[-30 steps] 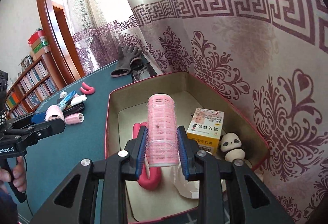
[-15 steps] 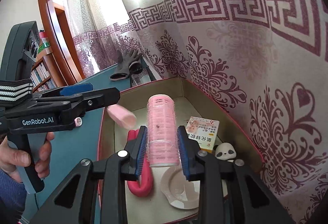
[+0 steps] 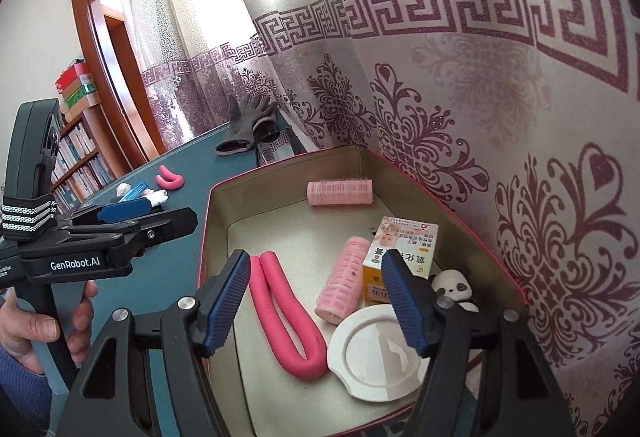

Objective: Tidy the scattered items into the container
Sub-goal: 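Drop the roller into the red tin with the right tool while the left tool drops its roller there, then grasp another pink hair roller from the table with the right tool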

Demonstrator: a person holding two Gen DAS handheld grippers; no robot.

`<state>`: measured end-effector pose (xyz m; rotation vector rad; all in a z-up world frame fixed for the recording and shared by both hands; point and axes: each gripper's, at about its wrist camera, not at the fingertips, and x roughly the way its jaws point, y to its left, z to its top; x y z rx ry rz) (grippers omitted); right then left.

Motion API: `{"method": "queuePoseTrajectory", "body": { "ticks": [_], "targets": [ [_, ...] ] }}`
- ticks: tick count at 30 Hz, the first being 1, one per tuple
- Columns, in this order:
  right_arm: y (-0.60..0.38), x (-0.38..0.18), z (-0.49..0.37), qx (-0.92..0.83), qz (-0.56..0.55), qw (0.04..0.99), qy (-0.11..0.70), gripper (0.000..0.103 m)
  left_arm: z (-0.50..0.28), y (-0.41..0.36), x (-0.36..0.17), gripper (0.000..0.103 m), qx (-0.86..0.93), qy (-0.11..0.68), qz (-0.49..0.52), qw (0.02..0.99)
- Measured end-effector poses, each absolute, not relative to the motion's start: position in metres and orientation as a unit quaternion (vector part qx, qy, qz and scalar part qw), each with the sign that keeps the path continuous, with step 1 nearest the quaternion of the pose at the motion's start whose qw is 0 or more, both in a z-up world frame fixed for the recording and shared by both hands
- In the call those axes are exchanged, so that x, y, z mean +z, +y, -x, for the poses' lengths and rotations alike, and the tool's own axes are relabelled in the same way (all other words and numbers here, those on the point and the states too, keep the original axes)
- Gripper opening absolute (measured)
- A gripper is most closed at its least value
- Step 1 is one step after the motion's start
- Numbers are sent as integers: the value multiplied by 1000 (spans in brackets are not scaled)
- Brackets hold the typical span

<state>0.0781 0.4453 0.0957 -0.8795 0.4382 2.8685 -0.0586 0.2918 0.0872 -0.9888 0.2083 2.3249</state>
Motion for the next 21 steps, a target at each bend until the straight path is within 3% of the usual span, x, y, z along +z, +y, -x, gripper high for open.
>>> {"method": "queuePoseTrajectory", "body": {
  "ticks": [6,21],
  "targets": [
    [434,99,-79,946,285,55,143,79,57,264,80,100,879,64,384,276],
    [368,110,-56,951,292,9,103,80,80,137,61,100,897,-14,409,168]
  ]
}}
